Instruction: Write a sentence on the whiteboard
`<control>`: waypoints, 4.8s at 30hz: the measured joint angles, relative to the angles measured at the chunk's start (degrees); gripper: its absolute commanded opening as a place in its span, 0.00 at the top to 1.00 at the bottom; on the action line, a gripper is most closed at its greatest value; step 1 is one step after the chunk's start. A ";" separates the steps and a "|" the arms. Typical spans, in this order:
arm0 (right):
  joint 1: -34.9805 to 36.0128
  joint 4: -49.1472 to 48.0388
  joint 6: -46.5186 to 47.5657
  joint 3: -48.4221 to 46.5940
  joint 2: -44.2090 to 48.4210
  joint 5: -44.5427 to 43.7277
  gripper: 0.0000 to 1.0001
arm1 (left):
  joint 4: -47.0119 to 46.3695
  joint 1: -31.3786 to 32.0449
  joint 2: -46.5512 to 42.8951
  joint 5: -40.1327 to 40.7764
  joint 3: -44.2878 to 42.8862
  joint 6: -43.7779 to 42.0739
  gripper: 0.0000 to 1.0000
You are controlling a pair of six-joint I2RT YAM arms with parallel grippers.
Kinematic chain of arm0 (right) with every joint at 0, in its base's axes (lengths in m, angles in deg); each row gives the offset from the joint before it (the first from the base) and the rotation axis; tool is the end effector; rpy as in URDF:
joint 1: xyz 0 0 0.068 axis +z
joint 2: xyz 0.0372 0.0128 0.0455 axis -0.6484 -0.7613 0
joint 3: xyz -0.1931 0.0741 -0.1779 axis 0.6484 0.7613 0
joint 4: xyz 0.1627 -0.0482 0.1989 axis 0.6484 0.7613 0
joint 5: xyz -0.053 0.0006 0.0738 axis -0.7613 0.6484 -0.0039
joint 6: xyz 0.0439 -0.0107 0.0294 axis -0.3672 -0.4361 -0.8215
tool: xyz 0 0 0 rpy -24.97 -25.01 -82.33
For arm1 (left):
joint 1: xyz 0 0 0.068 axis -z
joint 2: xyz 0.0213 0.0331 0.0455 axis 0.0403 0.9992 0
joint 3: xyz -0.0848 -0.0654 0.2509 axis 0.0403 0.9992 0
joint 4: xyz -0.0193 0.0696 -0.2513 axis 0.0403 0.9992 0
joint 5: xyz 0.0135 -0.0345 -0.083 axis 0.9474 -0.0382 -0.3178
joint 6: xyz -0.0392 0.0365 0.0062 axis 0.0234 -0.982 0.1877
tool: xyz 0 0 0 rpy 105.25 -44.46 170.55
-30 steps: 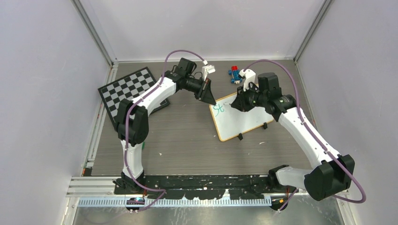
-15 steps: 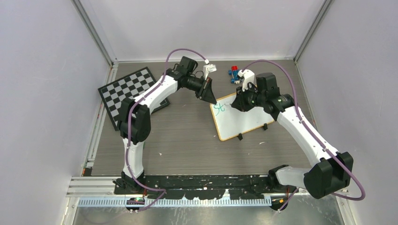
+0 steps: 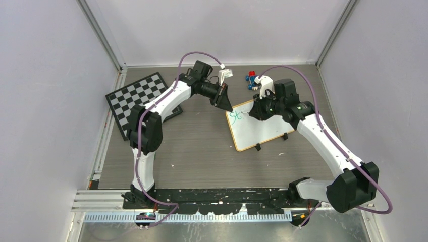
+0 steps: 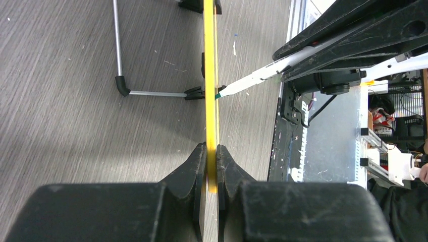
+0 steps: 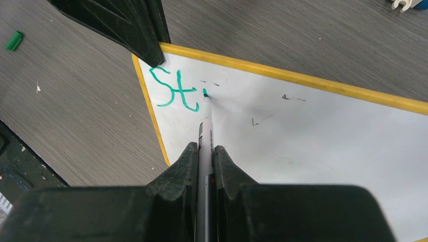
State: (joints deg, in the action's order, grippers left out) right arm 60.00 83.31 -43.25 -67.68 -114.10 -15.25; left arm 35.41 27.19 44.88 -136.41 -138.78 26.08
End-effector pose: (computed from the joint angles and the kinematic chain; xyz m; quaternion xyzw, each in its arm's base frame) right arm 0.2516 0.1021 0.3205 -0.2545 0.8574 0.2081 0.3961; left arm 0.3774 -0.2482 0.2730 0.3727 0.7518 -0.5148 0.1760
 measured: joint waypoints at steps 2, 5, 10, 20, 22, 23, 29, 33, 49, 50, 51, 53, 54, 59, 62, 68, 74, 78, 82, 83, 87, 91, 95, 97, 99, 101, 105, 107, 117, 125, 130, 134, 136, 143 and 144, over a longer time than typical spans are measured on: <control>0.09 0.20 0.00 0.35 0.04 -0.17 1.00 | 0.11 0.00 0.02 0.15 0.00 -0.09 1.00; 0.20 0.83 0.13 1.07 0.13 -0.22 1.00 | 0.26 -0.02 0.02 0.28 0.00 -0.20 1.00; 0.24 1.79 0.24 2.16 0.26 -0.15 1.00 | 0.35 -0.11 0.02 0.42 0.00 -0.28 1.00; 0.24 2.21 0.13 2.40 0.37 -0.17 1.00 | 0.42 -0.11 0.02 0.37 0.00 -0.46 1.00; 0.24 2.21 0.00 2.32 0.35 -0.22 1.00 | 0.44 -0.11 0.02 0.37 0.00 -0.55 1.00; 0.24 2.21 -0.07 2.32 0.35 -0.22 1.00 | 0.48 -0.11 0.02 0.35 0.00 -0.63 1.00; 0.24 2.25 -0.68 1.49 -0.24 -0.39 1.00 | 0.66 -0.13 0.02 0.42 0.00 -1.33 1.00; 0.24 2.05 -1.11 0.90 -0.31 -0.74 1.00 | 0.85 -0.15 0.02 0.42 0.00 -1.49 1.00; -1.64 1.40 -1.75 -0.59 -0.31 -0.76 1.00 | 3.69 -0.15 0.48 1.20 -1.49 -3.48 1.00; -1.70 1.42 -1.68 -0.59 -0.28 -0.07 1.00 | 4.28 -0.15 0.61 1.22 -1.86 -3.80 1.00; -1.70 1.42 -1.51 -0.59 -0.24 0.72 1.00 | 5.07 -0.11 0.85 1.22 -2.43 -4.42 1.00; -1.79 1.57 -1.25 -0.59 0.07 2.73 1.00 | 6.88 0.00 1.53 1.31 -3.93 -5.84 1.00; -1.81 1.70 -1.09 -0.59 0.33 3.56 1.00 | 8.22 0.11 2.08 1.46 -5.18 -6.60 1.00; -1.79 3.37 -0.13 -0.74 2.32 7.04 1.00 | 17.92 0.85 7.04 3.32 -16.17 -12.11 0.99; -2.12 4.33 0.20 -0.81 3.02 8.31 1.00 | 23.41 1.14 10.25 4.11 -23.06 -14.97 0.70; -3.67 5.20 0.20 -0.81 4.04 8.02 1.00 | 23.12 1.38 9.05 2.95 -19.28 -14.64 0.51; -5.25 4.98 -0.13 -0.20 5.22 5.05 1.00 | 12.83 1.36 1.64 2.27 -1.66 -7.54 0.53; -5.31 4.17 -0.72 0.96 5.51 3.45 1.00 | 7.04 1.36 0.39 2.27 0.52 -3.76 0.56; -5.33 3.10 -1.38 2.21 5.51 1.88 1.00 | 1.44 1.36 0.39 2.08 0.92 0.07 0.69; -5.33 2.93 -1.46 2.40 5.51 1.66 1.00 | 0.37 1.36 0.39 2.05 1.14 0.72 0.73; -5.33 2.69 -1.77 2.49 5.51 1.31 1.00 | -3.78 1.38 0.39 1.64 2.32 4.13 0.87; -5.33 2.05 -1.97 2.49 5.51 1.07 1.00 | -5.64 1.40 0.39 1.14 2.38 5.29 0.96; -5.33 1.38 -2.45 2.49 5.42 0.96 1.00 | -6.12 1.40 0.39 0.87 2.38 5.70 1.00; -5.33 1.14 -2.69 2.49 5.18 0.92 1.00 | -6.16 1.40 0.39 0.83 2.38 5.75 1.00; -5.33 0.81 -2.93 2.49 4.74 0.92 1.00 | -6.16 1.40 0.39 0.81 2.38 5.75 1.00; -5.33 0.52 -3.08 2.45 4.22 0.90 1.00 | -6.16 1.40 0.39 0.81 2.38 5.73 1.00; -5.33 0.33 -3.17 2.43 3.37 0.63 1.00 | -6.16 1.40 0.39 0.81 2.38 5.68 1.00; -5.33 0.33 -3.30 2.43 3.17 0.63 1.00 | -6.14 1.40 0.39 0.83 2.40 5.66 1.00; -4.35 0.48 -3.26 2.34 2.34 0.74 1.00 | -5.99 1.40 0.39 1.01 2.45 5.05 1.00; -4.24 1.51 -1.95 2.34 2.25 0.02 1.00 | -5.86 1.40 0.39 1.05 2.45 4.57 1.00; -4.17 2.73 -1.14 2.34 2.29 -1.36 1.00 | -5.79 1.40 0.39 1.11 2.45 4.55 1.00; -4.15 3.48 -1.09 2.34 2.40 -2.97 1.00 | -5.77 1.40 0.39 1.29 2.45 4.46 1.00; -4.09 3.45 -1.16 2.32 2.49 -3.37 1.00 | -5.77 1.40 0.39 1.31 2.45 4.42 1.00; -3.98 3.28 -1.99 2.05 2.82 -4.87 1.00 | -5.77 1.40 0.39 1.29 2.45 4.42 1.00; -4.00 3.19 -2.08 1.99 2.82 -4.92 1.00 | -5.75 1.40 0.39 1.29 2.45 4.42 1.00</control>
State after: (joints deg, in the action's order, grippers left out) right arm 56.00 86.50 -45.32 -65.69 -111.28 -20.17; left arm 29.66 28.59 45.27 -135.12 -136.33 30.49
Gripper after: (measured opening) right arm 0.173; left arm 0.064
